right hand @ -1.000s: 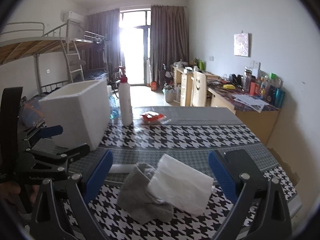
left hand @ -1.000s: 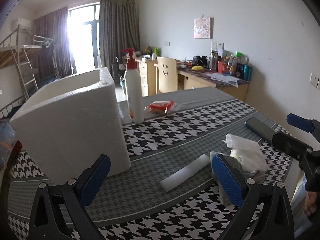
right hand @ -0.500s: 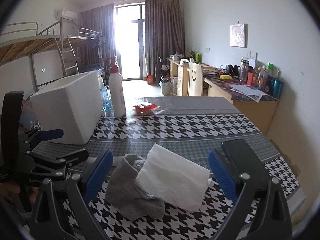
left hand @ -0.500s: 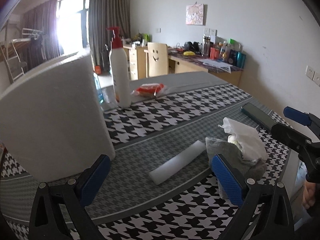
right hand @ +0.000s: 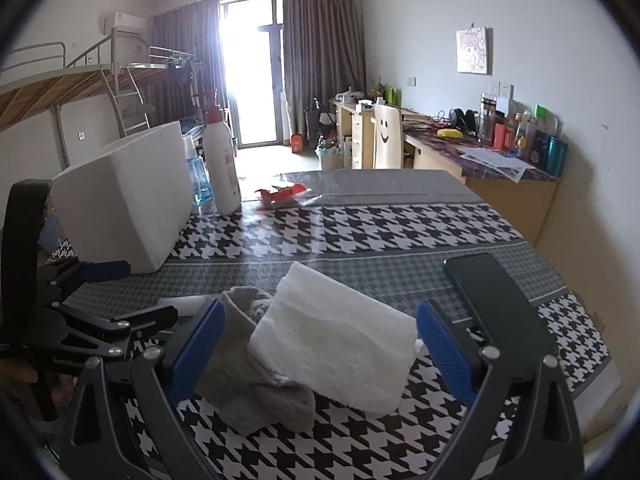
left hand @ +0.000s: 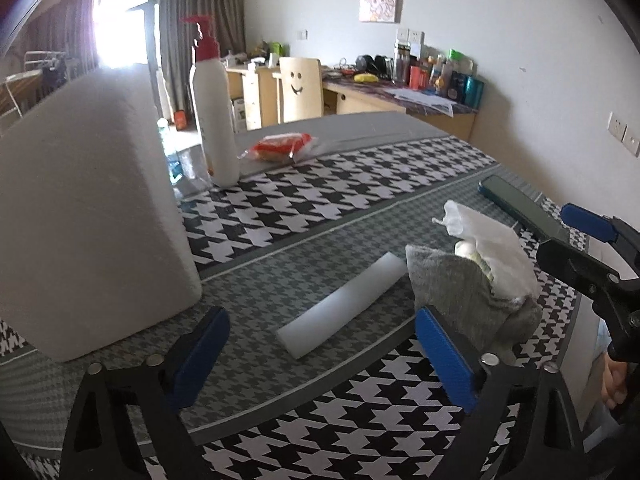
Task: Organize soft objects
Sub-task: 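Grasp the white foam tube with the left tool while the right tool grasps the white tissue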
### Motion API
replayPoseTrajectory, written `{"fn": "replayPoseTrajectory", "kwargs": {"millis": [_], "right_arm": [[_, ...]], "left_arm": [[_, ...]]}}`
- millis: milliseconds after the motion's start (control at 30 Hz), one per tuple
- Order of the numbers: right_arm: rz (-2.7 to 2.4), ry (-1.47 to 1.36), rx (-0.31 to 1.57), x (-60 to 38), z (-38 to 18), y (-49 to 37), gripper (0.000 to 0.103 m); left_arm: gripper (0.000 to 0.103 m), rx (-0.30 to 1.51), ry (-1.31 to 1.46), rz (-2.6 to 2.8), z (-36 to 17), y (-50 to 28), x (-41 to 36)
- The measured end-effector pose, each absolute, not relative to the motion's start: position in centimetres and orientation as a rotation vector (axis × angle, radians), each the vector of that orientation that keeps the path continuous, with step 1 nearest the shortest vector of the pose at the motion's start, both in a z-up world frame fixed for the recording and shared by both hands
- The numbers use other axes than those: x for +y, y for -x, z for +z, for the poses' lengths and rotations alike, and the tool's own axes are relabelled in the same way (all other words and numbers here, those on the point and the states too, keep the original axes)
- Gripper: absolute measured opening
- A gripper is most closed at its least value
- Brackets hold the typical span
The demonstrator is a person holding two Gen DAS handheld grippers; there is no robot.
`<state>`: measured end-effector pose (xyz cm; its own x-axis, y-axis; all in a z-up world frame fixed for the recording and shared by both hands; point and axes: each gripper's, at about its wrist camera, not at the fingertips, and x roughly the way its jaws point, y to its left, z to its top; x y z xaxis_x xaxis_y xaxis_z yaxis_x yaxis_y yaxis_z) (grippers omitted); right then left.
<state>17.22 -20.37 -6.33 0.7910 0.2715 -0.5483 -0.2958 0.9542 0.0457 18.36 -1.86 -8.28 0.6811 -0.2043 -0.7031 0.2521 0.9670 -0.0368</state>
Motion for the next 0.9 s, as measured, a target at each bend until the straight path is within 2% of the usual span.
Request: {"fn": "replayPoseTrajectory", "kwargs": {"millis": [67,600,767,900], "right_arm": [[0.305,0.040,0.593,-20.5,-6.6,-17.4,0.098],[0.295,0.023,0.636,-21.9,-8.0,-18.9,0.098],[0.314,0.021,0.652,-22.1,-8.5,-19.4,0.098],[0.336,0.029,0.650,-21.9,-8.6,-19.3,0.098]], "left_arm": [[0.086,0.794,-0.072,-0.259,-8.5,-18.7,-2.2],[0.070,0.847,-0.133,-0.288,-9.9,-19.9,-3.7],[0.061,0.855,-0.142,-0.265,-10.3,-20.2,-3.5],[0.059,0.862,-0.150,-0.256,-10.5,-20.2,-3.5]]}}
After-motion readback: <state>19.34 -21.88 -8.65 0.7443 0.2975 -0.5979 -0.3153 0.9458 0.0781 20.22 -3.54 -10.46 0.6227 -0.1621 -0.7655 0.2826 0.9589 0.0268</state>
